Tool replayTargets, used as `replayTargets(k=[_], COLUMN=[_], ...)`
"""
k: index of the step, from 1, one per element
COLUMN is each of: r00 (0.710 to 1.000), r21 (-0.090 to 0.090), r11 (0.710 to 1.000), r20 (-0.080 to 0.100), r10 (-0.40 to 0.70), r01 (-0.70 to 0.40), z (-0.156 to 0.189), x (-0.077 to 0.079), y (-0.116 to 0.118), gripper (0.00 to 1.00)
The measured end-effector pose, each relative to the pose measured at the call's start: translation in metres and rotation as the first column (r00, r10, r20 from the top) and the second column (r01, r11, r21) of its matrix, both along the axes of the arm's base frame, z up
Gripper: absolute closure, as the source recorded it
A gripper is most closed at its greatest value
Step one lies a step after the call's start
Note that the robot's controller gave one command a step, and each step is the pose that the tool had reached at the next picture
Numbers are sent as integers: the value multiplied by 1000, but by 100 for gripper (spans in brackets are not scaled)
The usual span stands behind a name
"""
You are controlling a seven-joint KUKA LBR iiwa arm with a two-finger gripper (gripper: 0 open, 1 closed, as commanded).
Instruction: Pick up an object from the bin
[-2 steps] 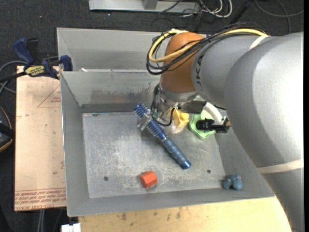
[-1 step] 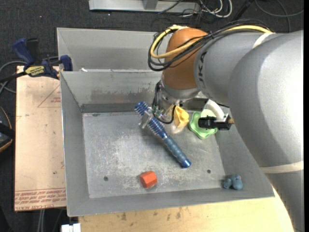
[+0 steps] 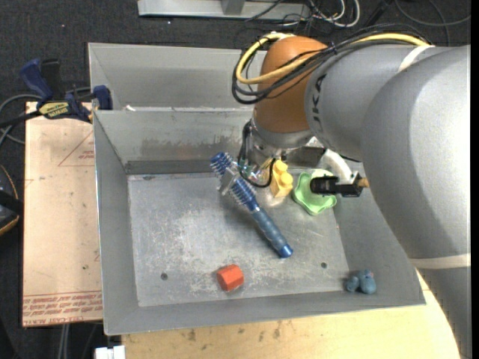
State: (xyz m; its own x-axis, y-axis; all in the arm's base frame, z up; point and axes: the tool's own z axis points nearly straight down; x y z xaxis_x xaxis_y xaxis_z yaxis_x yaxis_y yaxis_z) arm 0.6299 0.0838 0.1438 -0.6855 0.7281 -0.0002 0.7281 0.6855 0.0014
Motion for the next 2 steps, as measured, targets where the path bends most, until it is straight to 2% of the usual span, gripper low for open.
replayTargets(k=[1, 2], r00=[1000, 1000], r21=[-1, 0], r11=[1000, 1000], r20=[-1, 4], r10=[3, 6], r01=[-3, -6], z=[0, 51], x=[0, 0], y=[0, 1], gripper=[100, 100])
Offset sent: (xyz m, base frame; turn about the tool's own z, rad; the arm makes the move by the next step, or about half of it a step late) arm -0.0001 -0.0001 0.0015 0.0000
